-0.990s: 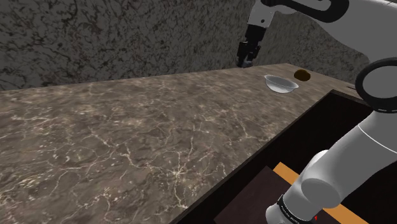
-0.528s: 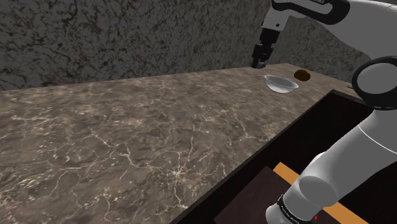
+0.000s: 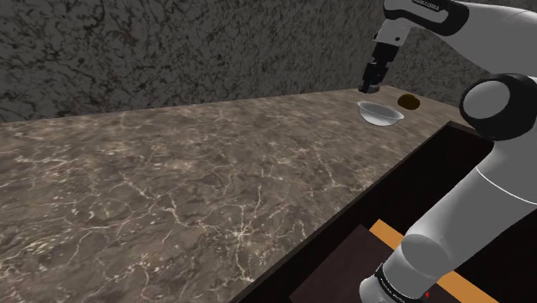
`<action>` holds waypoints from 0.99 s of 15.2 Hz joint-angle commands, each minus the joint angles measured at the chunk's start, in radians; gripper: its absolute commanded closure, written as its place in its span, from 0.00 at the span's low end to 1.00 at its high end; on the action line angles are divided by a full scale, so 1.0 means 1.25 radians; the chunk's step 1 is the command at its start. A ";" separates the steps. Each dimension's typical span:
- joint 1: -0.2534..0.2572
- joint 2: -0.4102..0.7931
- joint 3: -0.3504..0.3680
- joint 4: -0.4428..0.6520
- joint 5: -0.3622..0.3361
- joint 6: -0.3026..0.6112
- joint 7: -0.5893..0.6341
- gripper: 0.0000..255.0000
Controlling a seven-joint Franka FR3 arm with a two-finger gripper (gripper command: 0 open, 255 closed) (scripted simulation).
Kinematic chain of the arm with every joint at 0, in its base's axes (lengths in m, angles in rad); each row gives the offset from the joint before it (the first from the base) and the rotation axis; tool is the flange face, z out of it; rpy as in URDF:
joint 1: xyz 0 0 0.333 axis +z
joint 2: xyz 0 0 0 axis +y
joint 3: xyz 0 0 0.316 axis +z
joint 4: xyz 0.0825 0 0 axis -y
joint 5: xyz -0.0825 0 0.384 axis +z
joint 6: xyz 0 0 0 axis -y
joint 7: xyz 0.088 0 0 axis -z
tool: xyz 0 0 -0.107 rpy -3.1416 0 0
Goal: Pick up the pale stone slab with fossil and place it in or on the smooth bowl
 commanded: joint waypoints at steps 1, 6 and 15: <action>-0.020 0.023 -0.027 0.024 0.006 -0.004 -0.048 1.00; -0.083 0.109 -0.095 0.119 0.041 -0.028 -0.170 1.00; -0.136 0.166 -0.132 0.146 0.070 -0.010 -0.253 1.00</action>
